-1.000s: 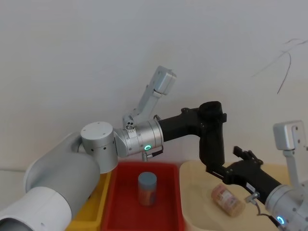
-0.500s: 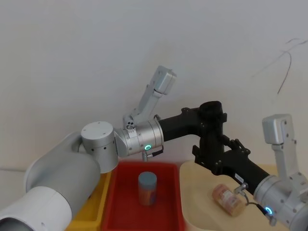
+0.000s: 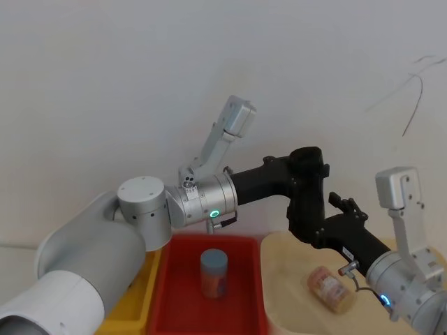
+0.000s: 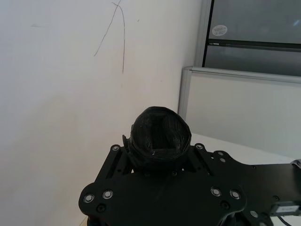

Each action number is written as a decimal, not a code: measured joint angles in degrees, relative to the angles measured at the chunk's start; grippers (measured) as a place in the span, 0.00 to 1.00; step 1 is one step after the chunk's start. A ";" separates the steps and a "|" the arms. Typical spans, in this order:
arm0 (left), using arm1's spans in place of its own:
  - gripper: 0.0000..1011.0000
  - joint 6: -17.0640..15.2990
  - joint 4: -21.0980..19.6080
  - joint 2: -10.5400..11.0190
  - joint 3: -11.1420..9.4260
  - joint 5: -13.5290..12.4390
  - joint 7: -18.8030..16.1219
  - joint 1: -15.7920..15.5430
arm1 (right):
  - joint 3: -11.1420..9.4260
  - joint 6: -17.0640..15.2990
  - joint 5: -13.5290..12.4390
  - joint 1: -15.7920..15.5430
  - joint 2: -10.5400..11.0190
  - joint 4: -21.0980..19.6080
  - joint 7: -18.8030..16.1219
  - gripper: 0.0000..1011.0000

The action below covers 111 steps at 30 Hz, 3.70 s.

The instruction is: Pick up the garbage bag with the one hand and transfer it to the other hand.

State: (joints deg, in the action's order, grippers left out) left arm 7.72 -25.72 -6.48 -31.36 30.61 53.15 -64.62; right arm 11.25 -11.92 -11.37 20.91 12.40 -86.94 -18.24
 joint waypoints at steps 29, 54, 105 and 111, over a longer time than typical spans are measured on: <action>0.36 -0.01 -0.01 0.00 0.00 0.00 -0.01 0.01 | 3.44 1.88 0.67 5.04 -0.24 6.04 0.00 0.99; 0.36 -0.01 0.00 0.01 0.00 0.00 -0.03 0.01 | 4.82 3.78 1.09 9.12 -0.57 12.53 0.69 0.78; 0.99 -0.01 -0.01 0.00 0.00 0.00 0.02 0.01 | 1.93 4.46 1.61 9.01 1.03 13.50 4.36 0.54; 0.99 -0.01 -0.01 0.00 0.00 0.00 0.00 0.01 | -0.95 4.46 1.24 7.69 2.16 13.05 5.83 0.54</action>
State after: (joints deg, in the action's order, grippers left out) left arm 7.71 -25.73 -6.48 -31.36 30.61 53.15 -64.61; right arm 10.29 -7.46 -10.14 28.60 14.56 -73.88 -12.41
